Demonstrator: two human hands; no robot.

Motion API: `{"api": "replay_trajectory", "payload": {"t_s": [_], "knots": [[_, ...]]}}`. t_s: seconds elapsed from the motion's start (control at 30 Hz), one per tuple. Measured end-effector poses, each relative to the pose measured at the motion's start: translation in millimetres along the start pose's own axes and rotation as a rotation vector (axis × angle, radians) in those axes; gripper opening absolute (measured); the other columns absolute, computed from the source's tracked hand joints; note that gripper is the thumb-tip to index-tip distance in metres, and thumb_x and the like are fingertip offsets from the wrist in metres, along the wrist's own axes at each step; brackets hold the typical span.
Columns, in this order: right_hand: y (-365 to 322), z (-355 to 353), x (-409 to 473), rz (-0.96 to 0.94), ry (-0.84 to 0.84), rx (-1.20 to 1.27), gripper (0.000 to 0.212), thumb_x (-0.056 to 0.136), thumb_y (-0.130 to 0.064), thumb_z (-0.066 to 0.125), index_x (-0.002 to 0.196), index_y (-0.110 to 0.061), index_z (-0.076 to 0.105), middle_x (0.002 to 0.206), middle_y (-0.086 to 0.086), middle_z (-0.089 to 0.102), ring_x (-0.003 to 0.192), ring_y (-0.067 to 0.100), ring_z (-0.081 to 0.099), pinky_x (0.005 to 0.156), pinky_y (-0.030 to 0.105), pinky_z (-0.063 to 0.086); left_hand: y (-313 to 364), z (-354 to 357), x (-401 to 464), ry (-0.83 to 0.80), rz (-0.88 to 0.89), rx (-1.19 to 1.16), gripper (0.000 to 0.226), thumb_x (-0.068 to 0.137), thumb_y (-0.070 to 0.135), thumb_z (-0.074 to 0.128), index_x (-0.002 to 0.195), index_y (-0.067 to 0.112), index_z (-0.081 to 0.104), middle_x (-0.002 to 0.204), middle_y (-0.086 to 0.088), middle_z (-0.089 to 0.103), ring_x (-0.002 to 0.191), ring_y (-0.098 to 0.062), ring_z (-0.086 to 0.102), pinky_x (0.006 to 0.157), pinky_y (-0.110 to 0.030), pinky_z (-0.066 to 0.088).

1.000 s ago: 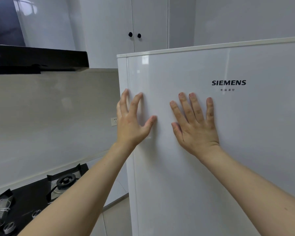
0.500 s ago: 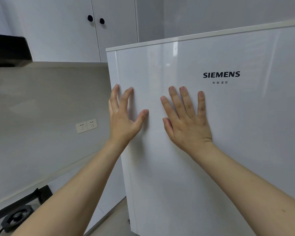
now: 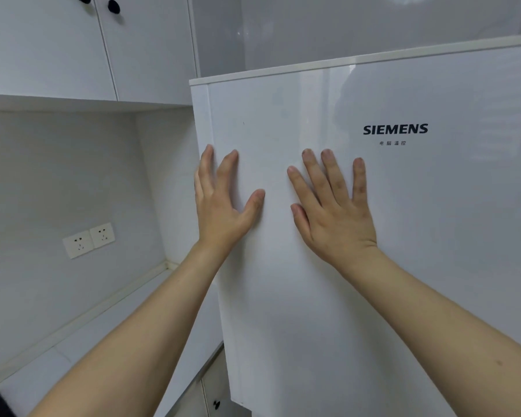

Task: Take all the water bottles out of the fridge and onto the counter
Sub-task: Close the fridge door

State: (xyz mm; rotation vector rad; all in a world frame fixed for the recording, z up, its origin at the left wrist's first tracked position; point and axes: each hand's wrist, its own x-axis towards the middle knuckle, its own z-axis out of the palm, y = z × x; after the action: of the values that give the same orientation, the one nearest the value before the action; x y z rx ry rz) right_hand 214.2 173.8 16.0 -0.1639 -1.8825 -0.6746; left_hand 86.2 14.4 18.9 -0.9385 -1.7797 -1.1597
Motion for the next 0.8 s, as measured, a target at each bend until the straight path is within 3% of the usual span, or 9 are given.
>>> {"api": "replay_trajectory", "payload": {"t_s": [0.27,0.43,0.67,0.8], "knots": [[4.4,25.6,3.8,0.016,-0.015,-0.038,0.054,0.1,-0.034,0.035,0.149,-0.013,0.03,0.158,0.013,0.021,0.146,0.033,0.017,0.113,0.064,0.014,-22.1,37.2,17.4,0.006,0.003,-0.071,0.066,0.086,0.047,0.062,0.144,0.03,0.038,0.16,-0.001,0.013,0.148,-0.019,0.013,0.114,-0.053,0.027],[9.5,43.3,4.8,0.028,-0.034,-0.042,0.052,0.101,-0.031,0.034,0.149,-0.012,0.03,0.158,0.013,0.02,0.146,0.034,0.017,0.113,0.063,0.014,-33.9,66.8,31.2,0.015,0.026,-0.091,0.06,0.091,0.048,0.05,0.144,0.022,0.04,0.159,-0.005,0.016,0.147,-0.018,0.015,0.115,-0.05,0.027],[9.5,58.2,5.2,0.044,0.02,-0.073,0.051,0.101,-0.027,0.037,0.149,-0.011,0.031,0.157,0.014,0.023,0.144,0.035,0.02,0.113,0.063,0.017,-42.1,104.1,36.9,0.159,0.075,-0.037,0.059,0.095,0.044,0.035,0.146,0.016,0.036,0.159,-0.014,0.02,0.147,-0.026,0.017,0.112,-0.06,0.02],[10.8,62.0,4.9,0.039,-0.001,-0.1,0.053,0.101,-0.029,0.034,0.15,-0.011,0.026,0.158,0.013,0.02,0.145,0.035,0.017,0.113,0.063,0.015,-47.0,110.5,39.1,0.162,0.129,0.009,0.058,0.097,0.044,0.029,0.147,0.015,0.031,0.159,-0.017,0.016,0.147,-0.033,0.014,0.118,-0.053,0.01]]}}
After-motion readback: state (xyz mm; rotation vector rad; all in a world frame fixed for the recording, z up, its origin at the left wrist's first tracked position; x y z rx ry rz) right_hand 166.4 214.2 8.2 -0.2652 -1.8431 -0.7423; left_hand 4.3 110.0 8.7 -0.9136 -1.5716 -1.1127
